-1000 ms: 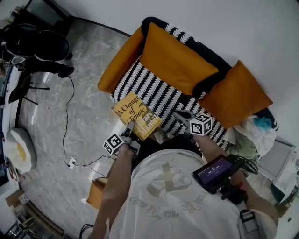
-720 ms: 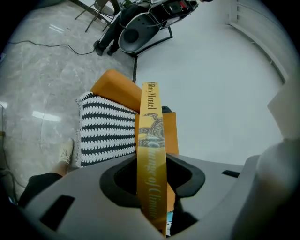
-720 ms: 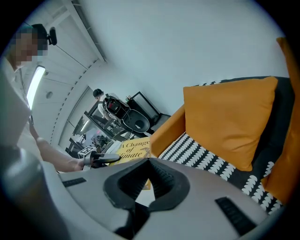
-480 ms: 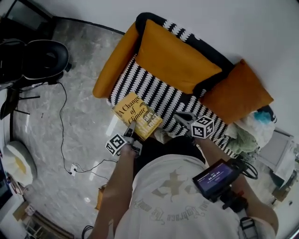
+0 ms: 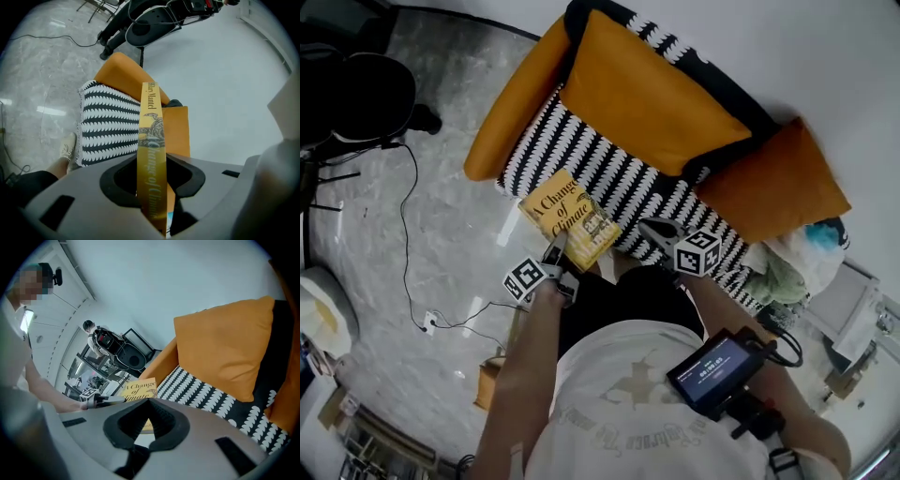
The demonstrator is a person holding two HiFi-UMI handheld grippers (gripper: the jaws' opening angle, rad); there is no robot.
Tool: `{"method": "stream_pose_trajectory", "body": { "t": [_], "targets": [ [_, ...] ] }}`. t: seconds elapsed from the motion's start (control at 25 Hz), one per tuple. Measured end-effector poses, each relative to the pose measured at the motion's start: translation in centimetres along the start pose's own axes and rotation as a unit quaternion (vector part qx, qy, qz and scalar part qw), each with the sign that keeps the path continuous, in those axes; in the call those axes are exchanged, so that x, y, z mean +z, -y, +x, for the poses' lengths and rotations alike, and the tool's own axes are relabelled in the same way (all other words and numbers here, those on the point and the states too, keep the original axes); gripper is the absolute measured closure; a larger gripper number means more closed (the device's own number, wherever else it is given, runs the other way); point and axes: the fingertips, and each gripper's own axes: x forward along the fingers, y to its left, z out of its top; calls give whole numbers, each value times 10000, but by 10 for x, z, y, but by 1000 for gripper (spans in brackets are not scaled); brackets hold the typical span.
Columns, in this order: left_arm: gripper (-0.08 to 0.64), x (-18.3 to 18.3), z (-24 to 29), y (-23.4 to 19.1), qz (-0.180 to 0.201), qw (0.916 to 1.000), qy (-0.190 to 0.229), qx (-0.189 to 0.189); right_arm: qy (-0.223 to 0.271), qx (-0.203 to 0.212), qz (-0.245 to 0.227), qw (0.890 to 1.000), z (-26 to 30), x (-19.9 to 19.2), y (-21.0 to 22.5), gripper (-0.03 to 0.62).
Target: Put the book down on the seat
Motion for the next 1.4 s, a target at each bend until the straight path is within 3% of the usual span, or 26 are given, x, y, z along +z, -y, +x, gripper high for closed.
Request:
{"method": "stream_pose_trajectory", "body": {
  "t": [0.24,0.44,0.84,1.28,1.4],
  "targets": [
    [413,-8,4,-7,-205,9994,264,-4,-166,132,-29,9998,11,-3,2,578],
    [413,-30,34,-32,-306,9990,294,124,-297,174,17,9994,6,-19,32,577],
    [413,-37,81,-75,-769,9926,931,-108,-443,327,139,9984,8,-45,66,577],
    [413,-28,124,-100,-899,9854,1388,-398,-448,505,144,9976,37,-47,93,578],
    [413,-25,131,-103,-783,9842,1506,-499,-435,515,179,9976,40,-51,98,577]
  ]
}}
